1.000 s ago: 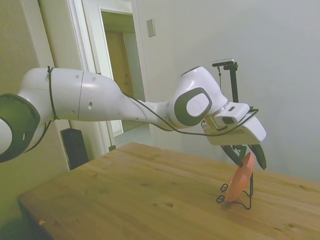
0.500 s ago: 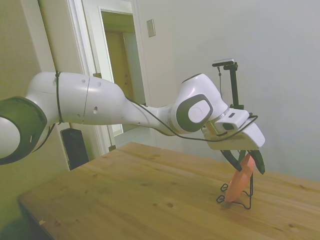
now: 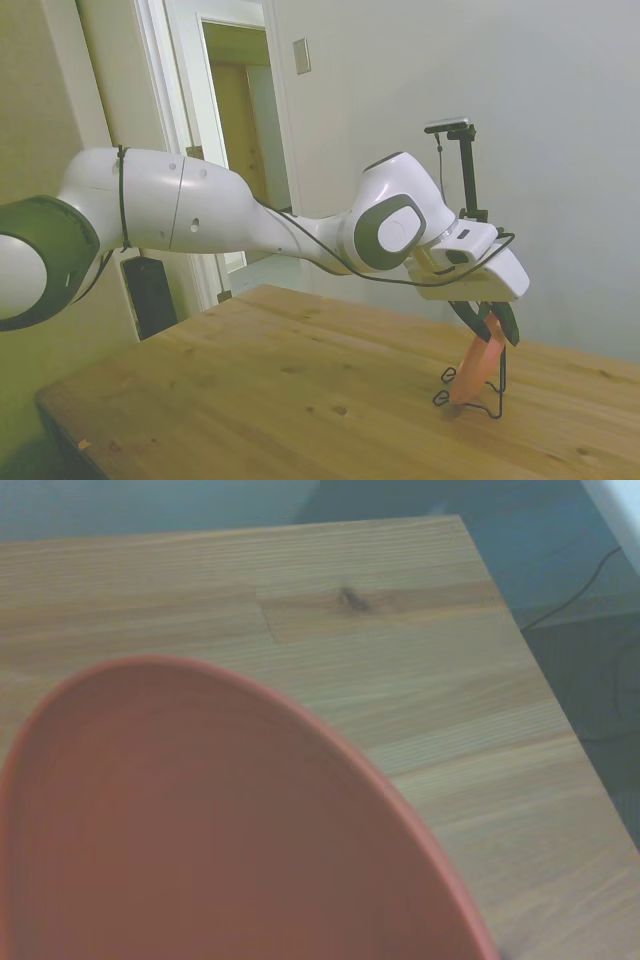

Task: Unload the plate

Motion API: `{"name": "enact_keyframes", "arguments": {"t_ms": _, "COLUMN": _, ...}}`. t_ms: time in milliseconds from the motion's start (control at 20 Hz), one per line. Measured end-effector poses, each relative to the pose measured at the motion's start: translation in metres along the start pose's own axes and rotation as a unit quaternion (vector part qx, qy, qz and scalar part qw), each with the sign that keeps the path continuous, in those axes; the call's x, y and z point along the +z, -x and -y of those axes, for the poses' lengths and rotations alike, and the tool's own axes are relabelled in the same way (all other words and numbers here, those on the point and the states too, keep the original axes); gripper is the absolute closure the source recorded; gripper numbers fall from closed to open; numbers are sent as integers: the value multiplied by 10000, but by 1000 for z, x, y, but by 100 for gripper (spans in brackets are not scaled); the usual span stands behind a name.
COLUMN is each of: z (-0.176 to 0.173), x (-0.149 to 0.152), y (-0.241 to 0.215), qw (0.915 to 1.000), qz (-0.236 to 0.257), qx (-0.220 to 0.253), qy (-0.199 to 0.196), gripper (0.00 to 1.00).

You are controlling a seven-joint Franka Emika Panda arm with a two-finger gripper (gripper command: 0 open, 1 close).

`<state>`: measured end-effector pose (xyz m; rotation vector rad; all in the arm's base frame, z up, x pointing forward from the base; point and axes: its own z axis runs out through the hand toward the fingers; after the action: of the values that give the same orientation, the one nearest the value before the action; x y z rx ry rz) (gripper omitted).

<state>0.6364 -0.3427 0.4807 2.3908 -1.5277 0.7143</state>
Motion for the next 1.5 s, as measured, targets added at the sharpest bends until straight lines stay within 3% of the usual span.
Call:
{"name": "enact_keyframes", "arguments": {"t_ms": 800, "z": 1, "x": -11, "y": -3, "qw": 9999, "qz": -56, "qx": -32, "qy": -90, "gripper": 100}}
{"name": "enact_keyframes", "arguments": {"t_ms": 950, "z": 6, "x": -26, "y": -6, "qw": 9997, "qz": -127, "qx": -31, "qy": -201, "gripper": 100}}
{"name": "enact_keyframes", "arguments": {"t_ms": 1100, "z": 15, "x": -67, "y": -9, "qw": 9985, "qz": -195, "qx": 21, "qy": -502, "gripper": 100}}
{"name": "enact_keyframes", "arguments": {"t_ms": 1300, "z": 25, "x": -129, "y": 9, "qw": 9927, "qz": 415, "qx": 225, "qy": -1106, "gripper": 100}}
{"name": "enact_keyframes", "arguments": {"t_ms": 1500, "z": 38, "x": -137, "y": 59, "qw": 9768, "qz": 1440, "qx": 294, "qy": -1557, "gripper": 100}}
